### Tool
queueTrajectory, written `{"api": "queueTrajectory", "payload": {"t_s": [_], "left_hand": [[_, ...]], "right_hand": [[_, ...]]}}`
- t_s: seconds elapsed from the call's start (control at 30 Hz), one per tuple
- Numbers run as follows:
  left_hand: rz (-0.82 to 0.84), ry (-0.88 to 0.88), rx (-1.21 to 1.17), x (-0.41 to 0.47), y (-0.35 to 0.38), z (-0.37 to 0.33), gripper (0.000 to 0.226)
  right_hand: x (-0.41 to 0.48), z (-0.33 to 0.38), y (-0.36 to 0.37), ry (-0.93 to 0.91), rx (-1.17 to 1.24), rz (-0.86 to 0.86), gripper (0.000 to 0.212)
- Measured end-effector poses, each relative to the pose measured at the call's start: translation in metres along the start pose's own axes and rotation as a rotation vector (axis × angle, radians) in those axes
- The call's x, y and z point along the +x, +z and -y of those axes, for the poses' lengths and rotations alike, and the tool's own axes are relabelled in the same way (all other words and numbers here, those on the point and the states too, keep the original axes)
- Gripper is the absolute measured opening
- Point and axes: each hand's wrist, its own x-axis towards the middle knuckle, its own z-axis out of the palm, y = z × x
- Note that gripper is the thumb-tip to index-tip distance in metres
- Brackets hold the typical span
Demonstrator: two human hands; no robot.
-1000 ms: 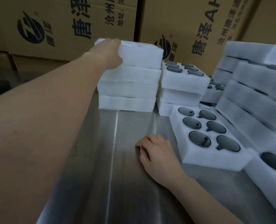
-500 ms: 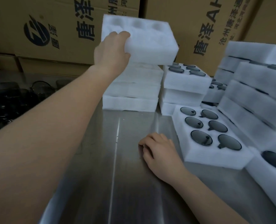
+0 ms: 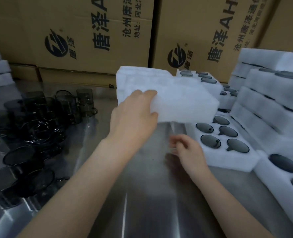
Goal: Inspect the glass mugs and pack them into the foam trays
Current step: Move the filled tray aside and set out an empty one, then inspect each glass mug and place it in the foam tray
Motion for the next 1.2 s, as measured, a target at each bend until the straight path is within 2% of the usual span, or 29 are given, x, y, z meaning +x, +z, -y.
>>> {"api": "queueTrajectory", "payload": {"t_s": [0.07, 0.13, 0.2, 0.3, 0.37, 0.43, 0.53, 0.6, 0.67, 0.73, 0.83, 0.93, 1.07, 1.2], "left_hand": [[0.056, -0.016, -0.014, -0.030, 0.002, 0.002, 0.052], [0.079, -0.044, -0.059, -0.058, 0.002, 0.006, 0.053], [0.054, -0.077, -0.131, -0.080, 0.001, 0.010, 0.053], [0.021, -0.125, -0.133, -0.098, -0.001, 0.018, 0.053], [0.059, -0.148, -0.071, -0.105, 0.001, 0.022, 0.053], [0.109, -0.168, -0.043, -0.109, 0.005, 0.025, 0.054], [0.142, -0.194, -0.025, -0.112, 0.009, 0.029, 0.054], [0.155, -0.206, 0.005, -0.112, 0.009, 0.032, 0.054], [0.201, -0.199, 0.046, -0.114, 0.010, 0.032, 0.053], [0.266, -0.176, 0.092, -0.116, 0.011, 0.029, 0.052], [0.312, -0.168, 0.111, -0.114, 0.008, 0.023, 0.049], [0.241, -0.186, 0.057, -0.101, -0.004, 0.015, 0.043], [0.031, -0.181, -0.112, -0.041, -0.015, 0.004, 0.029], [0.011, -0.289, -0.014, 0.046, -0.010, 0.031, 0.028]], "right_hand": [[0.000, 0.010, -0.008, 0.141, 0.403, -0.038, 0.033], [0.000, 0.018, -0.017, 0.191, 0.694, 0.070, 0.028], [0.000, 0.022, -0.027, 0.222, 0.856, 0.181, 0.023], [0.008, 0.021, -0.044, 0.342, 1.015, 0.143, 0.030], [0.008, 0.022, -0.053, 0.435, 0.948, 0.176, 0.041], [0.006, 0.021, -0.055, 0.392, 0.815, 0.280, 0.051], [0.002, 0.025, -0.052, 0.300, 0.670, 0.357, 0.035], [0.003, 0.027, -0.054, 0.288, 0.625, 0.405, 0.034], [0.005, 0.024, -0.054, 0.273, 0.541, 0.375, 0.032], [0.004, 0.021, -0.052, 0.232, 0.310, 0.282, 0.049], [0.001, 0.021, -0.044, 0.156, -0.018, 0.296, 0.060], [-0.001, 0.018, -0.040, 0.069, -0.229, 0.284, 0.058], [-0.002, 0.018, -0.036, 0.046, -0.299, 0.267, 0.055], [-0.002, 0.015, -0.036, 0.035, -0.302, 0.254, 0.054]]}}
